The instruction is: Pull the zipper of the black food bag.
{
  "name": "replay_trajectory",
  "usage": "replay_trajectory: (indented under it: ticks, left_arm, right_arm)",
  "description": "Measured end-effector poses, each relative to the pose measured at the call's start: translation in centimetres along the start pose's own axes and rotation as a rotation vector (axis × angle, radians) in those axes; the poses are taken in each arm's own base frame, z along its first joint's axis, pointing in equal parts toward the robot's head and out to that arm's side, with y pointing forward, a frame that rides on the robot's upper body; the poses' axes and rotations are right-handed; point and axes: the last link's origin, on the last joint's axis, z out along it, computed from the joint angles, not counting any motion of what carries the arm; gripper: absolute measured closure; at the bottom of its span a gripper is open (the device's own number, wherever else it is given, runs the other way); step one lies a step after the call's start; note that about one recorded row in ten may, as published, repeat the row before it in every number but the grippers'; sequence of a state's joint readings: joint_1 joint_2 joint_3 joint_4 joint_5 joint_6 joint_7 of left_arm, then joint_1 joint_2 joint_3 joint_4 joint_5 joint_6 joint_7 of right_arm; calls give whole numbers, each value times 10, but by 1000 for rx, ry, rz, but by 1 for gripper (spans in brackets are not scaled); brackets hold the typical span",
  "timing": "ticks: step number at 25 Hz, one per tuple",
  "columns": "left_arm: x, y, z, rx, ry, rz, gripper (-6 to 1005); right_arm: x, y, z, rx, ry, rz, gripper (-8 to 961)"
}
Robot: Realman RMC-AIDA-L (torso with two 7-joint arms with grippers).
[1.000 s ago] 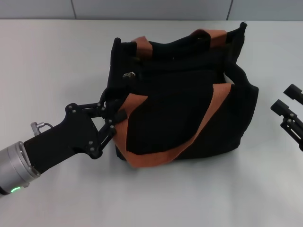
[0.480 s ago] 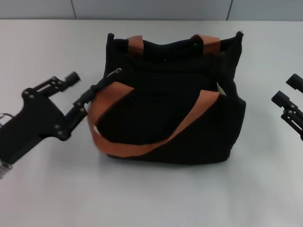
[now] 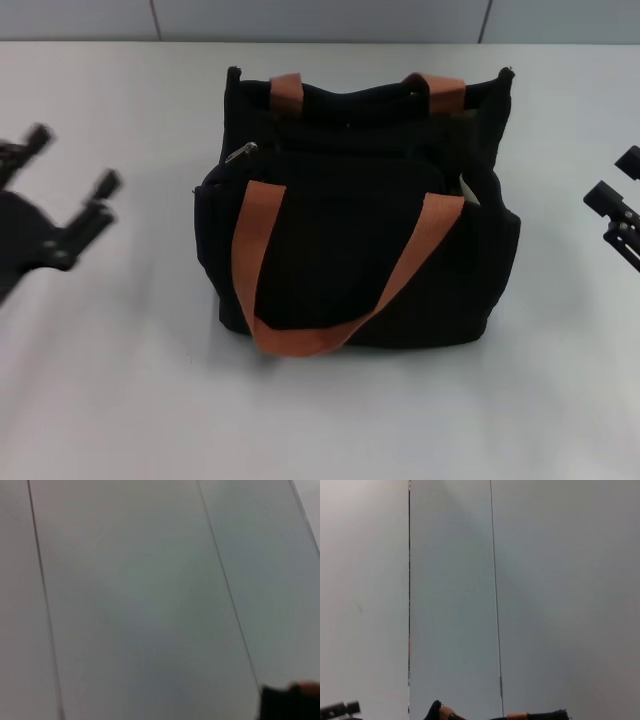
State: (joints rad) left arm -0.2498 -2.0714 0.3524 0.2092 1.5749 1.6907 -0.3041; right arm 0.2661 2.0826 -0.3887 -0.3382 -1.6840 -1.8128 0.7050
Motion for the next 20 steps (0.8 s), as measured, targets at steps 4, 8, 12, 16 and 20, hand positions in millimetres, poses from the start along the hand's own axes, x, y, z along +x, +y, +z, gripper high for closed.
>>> replay_trajectory:
  ticks: [4, 8, 12, 16, 20]
  left_arm:
    - [-15, 22, 24, -85, -62, 59, 242]
    - [-25, 47, 40, -106, -94, 177, 243]
    - [-28, 63, 53, -81, -107, 241, 244]
    - [-26, 56, 60, -1, -98, 228, 244]
    - [-22, 46, 66, 75, -82, 223, 245]
  right_arm:
    - [0, 0, 1, -1, -2, 2, 448]
    - [0, 0, 1, -2, -2, 7, 447]
    - [-1, 0, 1, -5, -2, 24, 447]
    - [-1, 0, 3, -11, -6, 29, 448]
    - [-2, -1, 8, -19, -13, 32, 448]
